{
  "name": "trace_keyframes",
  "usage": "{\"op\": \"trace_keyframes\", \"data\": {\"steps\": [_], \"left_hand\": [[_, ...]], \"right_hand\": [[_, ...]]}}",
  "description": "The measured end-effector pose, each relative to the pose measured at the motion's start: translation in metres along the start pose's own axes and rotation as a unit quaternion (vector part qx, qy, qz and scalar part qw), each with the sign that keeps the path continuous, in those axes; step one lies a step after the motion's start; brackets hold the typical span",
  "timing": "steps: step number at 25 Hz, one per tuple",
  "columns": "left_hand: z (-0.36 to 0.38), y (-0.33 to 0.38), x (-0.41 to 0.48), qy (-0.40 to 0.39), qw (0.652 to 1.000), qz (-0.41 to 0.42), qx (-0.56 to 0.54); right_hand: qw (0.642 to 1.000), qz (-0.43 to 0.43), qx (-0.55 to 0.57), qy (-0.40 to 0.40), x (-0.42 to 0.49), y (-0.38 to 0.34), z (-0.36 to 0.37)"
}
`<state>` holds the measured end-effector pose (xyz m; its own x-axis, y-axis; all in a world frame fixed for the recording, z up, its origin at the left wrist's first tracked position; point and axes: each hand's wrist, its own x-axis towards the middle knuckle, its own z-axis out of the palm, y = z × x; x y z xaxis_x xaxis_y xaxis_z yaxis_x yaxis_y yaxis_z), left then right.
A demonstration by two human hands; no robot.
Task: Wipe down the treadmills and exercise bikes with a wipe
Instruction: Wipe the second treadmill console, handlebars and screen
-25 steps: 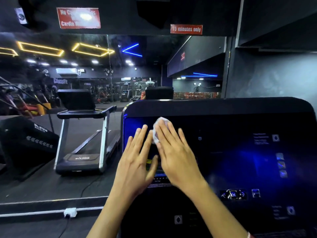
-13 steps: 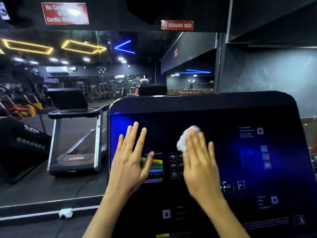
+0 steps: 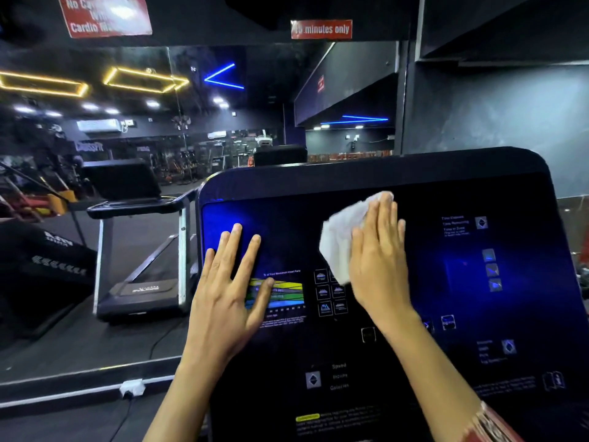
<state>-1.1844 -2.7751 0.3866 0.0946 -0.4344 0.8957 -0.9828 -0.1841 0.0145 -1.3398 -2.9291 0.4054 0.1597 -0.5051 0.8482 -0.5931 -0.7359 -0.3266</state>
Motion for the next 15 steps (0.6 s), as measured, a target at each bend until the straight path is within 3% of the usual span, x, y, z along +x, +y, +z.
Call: {"op": "trace_keyframes", "data": {"steps": [2, 5, 6, 9, 11, 13, 15], "left_hand": [[-0.003, -0.003, -0.003, 0.005, 1.0, -0.004, 0.002], [-0.008, -0.017, -0.008, 0.019, 0.999, -0.025, 0.003], [-0.01, -0.023, -0.011, 0.022, 0.999, -0.037, -0.002], [-0.015, -0.035, -0.018, 0.028, 0.997, -0.065, -0.041], [-0.016, -0.033, -0.022, 0.018, 0.986, -0.102, -0.129], [-0.017, -0.024, -0.021, 0.029, 0.949, -0.165, -0.266], [-0.019, -0.016, -0.017, 0.061, 0.89, -0.237, -0.385]], "right_hand": [[1.0, -0.017, 0.014, 0.0, 0.015, -0.038, 0.013], [0.971, -0.237, -0.026, -0.022, -0.016, -0.068, 0.021], [0.961, -0.271, -0.04, -0.026, -0.03, -0.064, 0.019], [0.978, -0.199, -0.054, 0.022, -0.033, -0.048, 0.013], [0.99, -0.126, -0.064, 0.026, -0.009, -0.065, 0.019], [0.992, -0.114, -0.05, 0.024, 0.015, -0.102, 0.032], [0.981, -0.189, -0.036, 0.009, 0.019, -0.133, 0.044]]}}
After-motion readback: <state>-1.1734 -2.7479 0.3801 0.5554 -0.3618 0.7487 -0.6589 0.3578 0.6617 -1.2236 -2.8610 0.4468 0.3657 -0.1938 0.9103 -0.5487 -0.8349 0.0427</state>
